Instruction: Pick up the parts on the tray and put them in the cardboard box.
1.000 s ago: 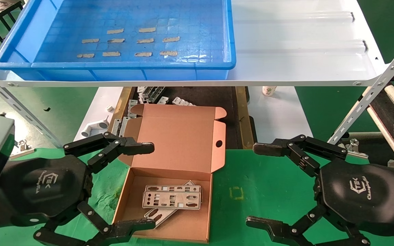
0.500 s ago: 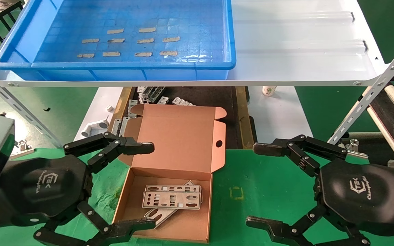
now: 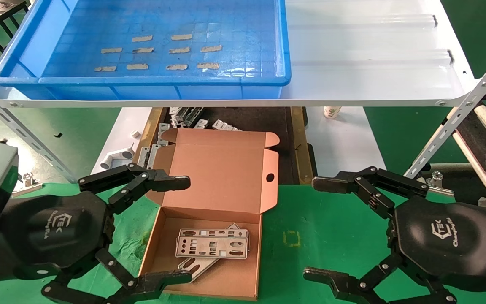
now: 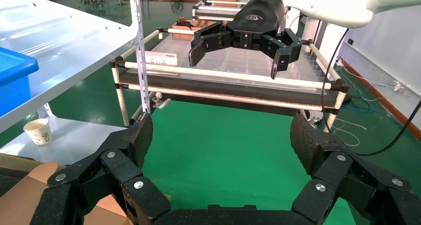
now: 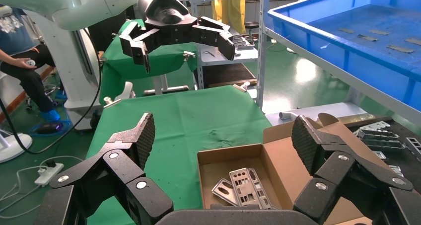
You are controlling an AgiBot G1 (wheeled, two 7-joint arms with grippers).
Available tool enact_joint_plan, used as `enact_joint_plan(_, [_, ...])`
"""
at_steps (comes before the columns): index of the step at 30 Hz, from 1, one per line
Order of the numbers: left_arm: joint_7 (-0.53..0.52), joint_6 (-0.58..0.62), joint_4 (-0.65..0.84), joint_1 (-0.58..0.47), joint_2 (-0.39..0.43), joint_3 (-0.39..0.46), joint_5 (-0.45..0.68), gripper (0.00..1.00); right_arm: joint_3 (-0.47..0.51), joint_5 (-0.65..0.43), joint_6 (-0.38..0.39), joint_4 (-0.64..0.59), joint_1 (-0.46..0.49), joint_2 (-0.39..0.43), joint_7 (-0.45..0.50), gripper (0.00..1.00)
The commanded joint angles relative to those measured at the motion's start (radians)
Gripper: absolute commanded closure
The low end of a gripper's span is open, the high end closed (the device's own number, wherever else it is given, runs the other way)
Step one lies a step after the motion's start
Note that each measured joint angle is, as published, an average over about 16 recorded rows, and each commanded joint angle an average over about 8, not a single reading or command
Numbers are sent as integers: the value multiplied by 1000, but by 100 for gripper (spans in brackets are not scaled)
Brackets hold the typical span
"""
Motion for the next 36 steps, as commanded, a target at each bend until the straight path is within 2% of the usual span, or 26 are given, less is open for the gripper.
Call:
enact_joint_plan(1, [0,0,0,0,0,0,0,0,0,0,0,0,0,0,0,0])
enact_joint_plan(36, [0,0,0,0,0,0,0,0,0,0,0,0,0,0,0,0])
